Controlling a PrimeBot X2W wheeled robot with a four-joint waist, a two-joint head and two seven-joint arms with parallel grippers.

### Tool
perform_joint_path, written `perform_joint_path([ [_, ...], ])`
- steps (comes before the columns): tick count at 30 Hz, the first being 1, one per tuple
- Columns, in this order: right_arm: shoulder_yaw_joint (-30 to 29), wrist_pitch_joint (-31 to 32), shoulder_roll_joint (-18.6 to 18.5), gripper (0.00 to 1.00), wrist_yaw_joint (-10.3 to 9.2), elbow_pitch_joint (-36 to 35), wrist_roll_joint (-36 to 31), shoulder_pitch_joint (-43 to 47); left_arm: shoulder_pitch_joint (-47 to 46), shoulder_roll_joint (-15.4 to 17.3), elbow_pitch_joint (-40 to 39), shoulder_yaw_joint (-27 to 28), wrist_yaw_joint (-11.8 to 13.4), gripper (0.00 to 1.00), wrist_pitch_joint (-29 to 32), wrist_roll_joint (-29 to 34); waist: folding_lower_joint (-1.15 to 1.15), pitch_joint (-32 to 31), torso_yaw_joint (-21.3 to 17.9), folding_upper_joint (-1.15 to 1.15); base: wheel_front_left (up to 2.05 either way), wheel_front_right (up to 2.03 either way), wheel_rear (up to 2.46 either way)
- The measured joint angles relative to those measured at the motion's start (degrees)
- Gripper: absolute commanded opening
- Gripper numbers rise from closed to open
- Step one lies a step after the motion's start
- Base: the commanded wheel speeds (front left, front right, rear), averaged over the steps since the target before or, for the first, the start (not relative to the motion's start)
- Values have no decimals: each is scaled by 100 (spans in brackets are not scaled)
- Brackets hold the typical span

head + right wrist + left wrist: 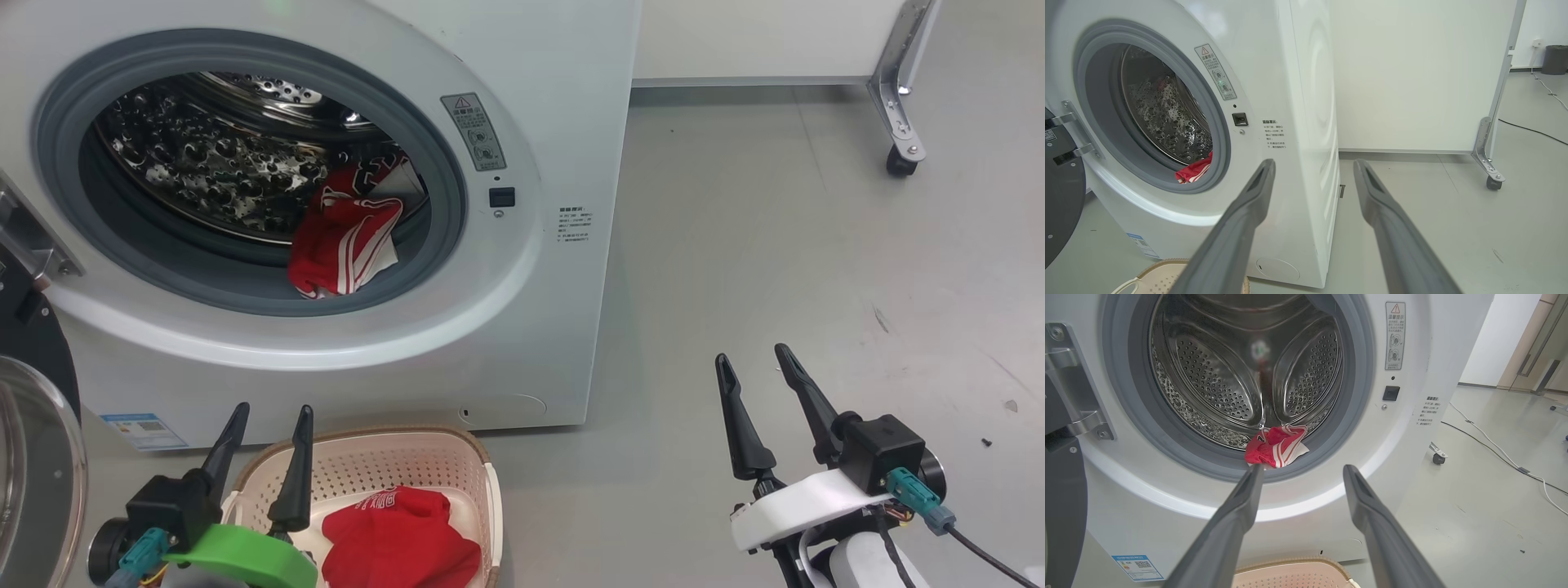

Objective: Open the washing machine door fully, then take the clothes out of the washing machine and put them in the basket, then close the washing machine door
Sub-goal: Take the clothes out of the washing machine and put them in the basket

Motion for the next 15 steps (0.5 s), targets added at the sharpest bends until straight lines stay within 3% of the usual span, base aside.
perform_joint_path([
  [8, 1, 0, 0, 100, -3, -103, -44, 0, 21, 13, -104, 4, -3, 100, 0, 9, 0, 181, -17, 0, 0, 0, 0],
  [15, 18, 0, 0, 100, -9, -189, -64, -1, -48, 229, -190, 13, -5, 100, 68, 67, 0, 518, -40, 0, 0, 0, 0],
])
